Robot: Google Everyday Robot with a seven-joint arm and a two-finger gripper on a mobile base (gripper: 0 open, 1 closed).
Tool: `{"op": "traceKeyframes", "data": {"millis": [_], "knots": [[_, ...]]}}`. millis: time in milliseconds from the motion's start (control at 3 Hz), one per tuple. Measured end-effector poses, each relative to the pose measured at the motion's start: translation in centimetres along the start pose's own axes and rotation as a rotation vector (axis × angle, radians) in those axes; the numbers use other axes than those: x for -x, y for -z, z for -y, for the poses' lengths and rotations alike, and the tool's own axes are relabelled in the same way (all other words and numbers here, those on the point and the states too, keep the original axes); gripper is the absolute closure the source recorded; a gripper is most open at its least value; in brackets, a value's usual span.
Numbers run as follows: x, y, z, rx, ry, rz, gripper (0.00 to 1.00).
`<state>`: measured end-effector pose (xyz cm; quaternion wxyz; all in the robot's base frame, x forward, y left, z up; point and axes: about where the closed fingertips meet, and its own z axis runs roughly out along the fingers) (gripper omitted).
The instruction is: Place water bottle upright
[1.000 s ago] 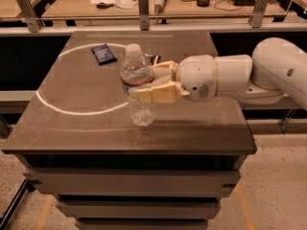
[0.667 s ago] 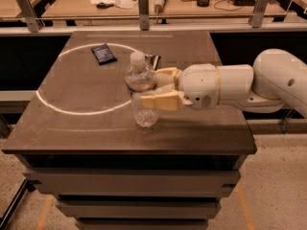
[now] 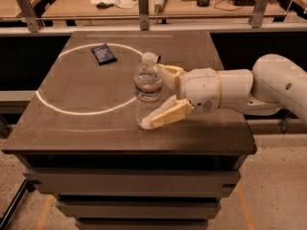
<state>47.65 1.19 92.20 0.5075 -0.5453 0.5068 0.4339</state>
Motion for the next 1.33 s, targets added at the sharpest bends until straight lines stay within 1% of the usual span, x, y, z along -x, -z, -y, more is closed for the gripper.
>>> {"op": "traceKeyframes", "data": {"millis": [333, 667, 1000, 1333], "knots": [[-0.4, 0.3, 0.2, 0.012, -0.033, -0.002, 0.00], [-0.1, 1.6, 0.0, 0.005, -0.046, -0.022, 0.00], [0.7, 3.8, -0.4, -0.028, -0.061, -0.076, 0.00], [0.9, 4.1, -0.6, -0.034, -0.067, -0.089, 0.00]]}}
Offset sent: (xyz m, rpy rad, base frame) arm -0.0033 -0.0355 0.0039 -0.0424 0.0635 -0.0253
